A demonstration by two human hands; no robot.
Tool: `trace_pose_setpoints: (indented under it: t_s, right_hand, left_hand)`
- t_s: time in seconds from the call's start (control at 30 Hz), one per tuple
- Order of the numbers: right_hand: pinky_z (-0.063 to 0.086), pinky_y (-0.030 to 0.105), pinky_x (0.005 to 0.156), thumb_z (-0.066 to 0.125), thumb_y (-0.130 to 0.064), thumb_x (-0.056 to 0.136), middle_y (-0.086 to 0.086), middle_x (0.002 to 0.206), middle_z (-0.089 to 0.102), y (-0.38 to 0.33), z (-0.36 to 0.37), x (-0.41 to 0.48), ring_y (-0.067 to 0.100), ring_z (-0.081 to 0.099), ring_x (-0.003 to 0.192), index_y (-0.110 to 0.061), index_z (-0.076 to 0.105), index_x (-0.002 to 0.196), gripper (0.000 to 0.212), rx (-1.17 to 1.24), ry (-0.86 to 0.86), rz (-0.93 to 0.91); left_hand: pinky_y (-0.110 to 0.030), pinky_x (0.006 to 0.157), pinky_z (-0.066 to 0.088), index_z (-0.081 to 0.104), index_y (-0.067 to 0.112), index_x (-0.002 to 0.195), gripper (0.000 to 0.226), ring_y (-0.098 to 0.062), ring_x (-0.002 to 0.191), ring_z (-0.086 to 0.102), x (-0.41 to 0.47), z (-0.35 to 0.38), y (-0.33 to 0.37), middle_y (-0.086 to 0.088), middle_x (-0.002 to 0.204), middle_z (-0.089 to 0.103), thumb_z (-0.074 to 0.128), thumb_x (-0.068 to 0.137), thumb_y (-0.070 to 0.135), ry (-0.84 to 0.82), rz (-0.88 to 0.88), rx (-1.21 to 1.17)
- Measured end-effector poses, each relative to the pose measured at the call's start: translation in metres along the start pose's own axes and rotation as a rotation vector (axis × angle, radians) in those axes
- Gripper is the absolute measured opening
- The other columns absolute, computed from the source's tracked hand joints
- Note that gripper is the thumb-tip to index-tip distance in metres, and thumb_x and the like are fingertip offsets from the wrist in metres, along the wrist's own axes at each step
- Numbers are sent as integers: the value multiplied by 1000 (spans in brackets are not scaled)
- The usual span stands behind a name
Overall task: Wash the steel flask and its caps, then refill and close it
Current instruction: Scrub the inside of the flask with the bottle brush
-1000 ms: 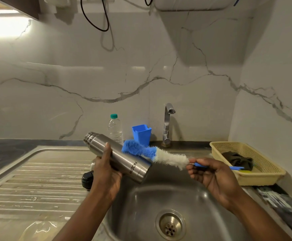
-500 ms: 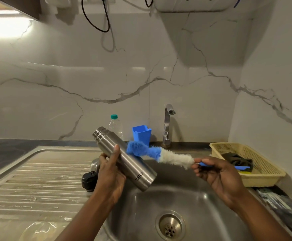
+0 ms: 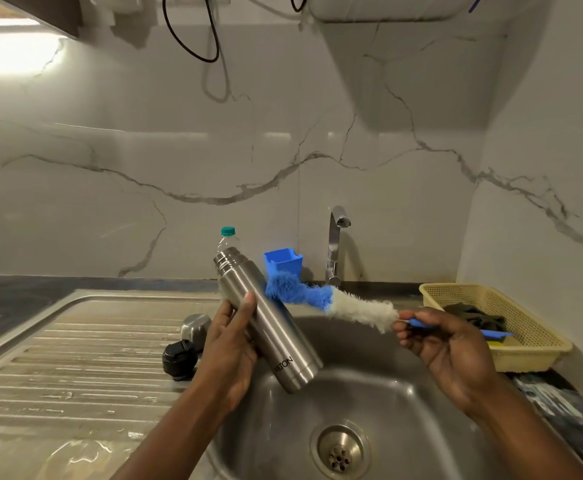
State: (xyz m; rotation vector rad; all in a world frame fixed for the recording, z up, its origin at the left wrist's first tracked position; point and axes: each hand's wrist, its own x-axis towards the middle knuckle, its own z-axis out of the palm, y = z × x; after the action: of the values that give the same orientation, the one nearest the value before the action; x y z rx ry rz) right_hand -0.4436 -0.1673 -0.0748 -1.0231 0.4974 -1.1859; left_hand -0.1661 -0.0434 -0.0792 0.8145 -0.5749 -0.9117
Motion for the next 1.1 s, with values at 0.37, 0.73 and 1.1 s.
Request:
trace_pose_setpoints:
  t_s: [0.37, 0.73, 1.1]
  right_hand:
    - [63, 29, 68, 56, -10, 90, 25, 94, 75, -3, 4, -2, 26, 74, 81, 8, 73, 104, 29, 67, -23, -33]
    - [63, 28, 65, 52, -8, 95, 23, 91, 75, -1, 7, -2, 23, 75, 76, 8, 71, 108, 28, 120, -2, 36]
    - [63, 30, 64, 58, -10, 86, 24, 90, 75, 2, 8, -2, 25, 75, 75, 6, 77, 98, 28, 122, -4, 80]
  left_hand:
    - [-52, 96, 61, 63, 17, 139, 45, -30, 108, 73, -3, 1, -7, -16, 122, 74, 66, 94, 22, -131, -16, 141]
    - [-45, 89, 63, 62, 14, 139, 44, -28, 105, 74, -3, -3, -2, -16, 119, 74, 64, 95, 24, -203, -53, 130]
    - [-47, 89, 63, 62, 14, 137, 46, -27, 103, 75, 0, -4, 2, -11, 111, 76, 65, 93, 28, -141, -57, 55]
